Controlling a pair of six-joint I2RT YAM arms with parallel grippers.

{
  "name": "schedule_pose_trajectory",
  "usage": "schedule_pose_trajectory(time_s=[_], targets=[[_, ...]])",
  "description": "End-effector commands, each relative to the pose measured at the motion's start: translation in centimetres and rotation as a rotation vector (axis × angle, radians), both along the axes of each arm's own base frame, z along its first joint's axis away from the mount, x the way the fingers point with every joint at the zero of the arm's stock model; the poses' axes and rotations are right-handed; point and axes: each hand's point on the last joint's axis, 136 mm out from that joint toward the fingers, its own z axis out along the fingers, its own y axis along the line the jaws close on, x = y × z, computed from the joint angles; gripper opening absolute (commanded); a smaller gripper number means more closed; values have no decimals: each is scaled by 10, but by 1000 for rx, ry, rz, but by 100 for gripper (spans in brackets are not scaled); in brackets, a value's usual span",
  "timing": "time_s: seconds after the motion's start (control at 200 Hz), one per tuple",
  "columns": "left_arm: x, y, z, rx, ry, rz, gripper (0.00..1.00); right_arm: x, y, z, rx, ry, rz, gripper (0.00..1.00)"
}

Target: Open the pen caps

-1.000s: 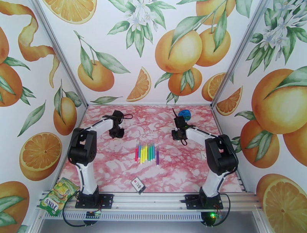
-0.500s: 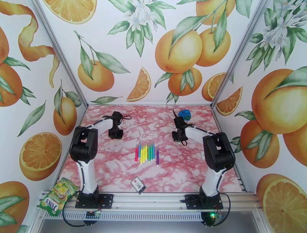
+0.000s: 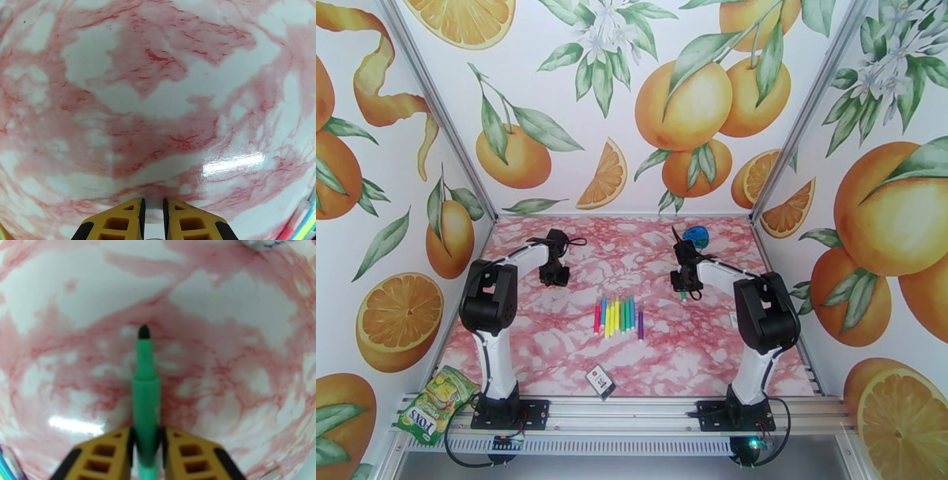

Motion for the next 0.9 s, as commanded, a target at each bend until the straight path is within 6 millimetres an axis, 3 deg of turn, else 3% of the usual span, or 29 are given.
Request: schedule_pose_trajectory(time_s=[0.0,0.415,0.736,0.896], targets=[[1,-1,-4,-14,14,-4,23,-1,-5,-4,-7,18,-20,28],[6,-5,10,-48,-20,1,32,3,2,29,20,-80,15,34],[12,-11,59,-96,-144,-24,56,-2,27,67,63,-157,98,40],[12,-19,86,-146,-225,-56,61,-11,48,79,111,-163,155,42]])
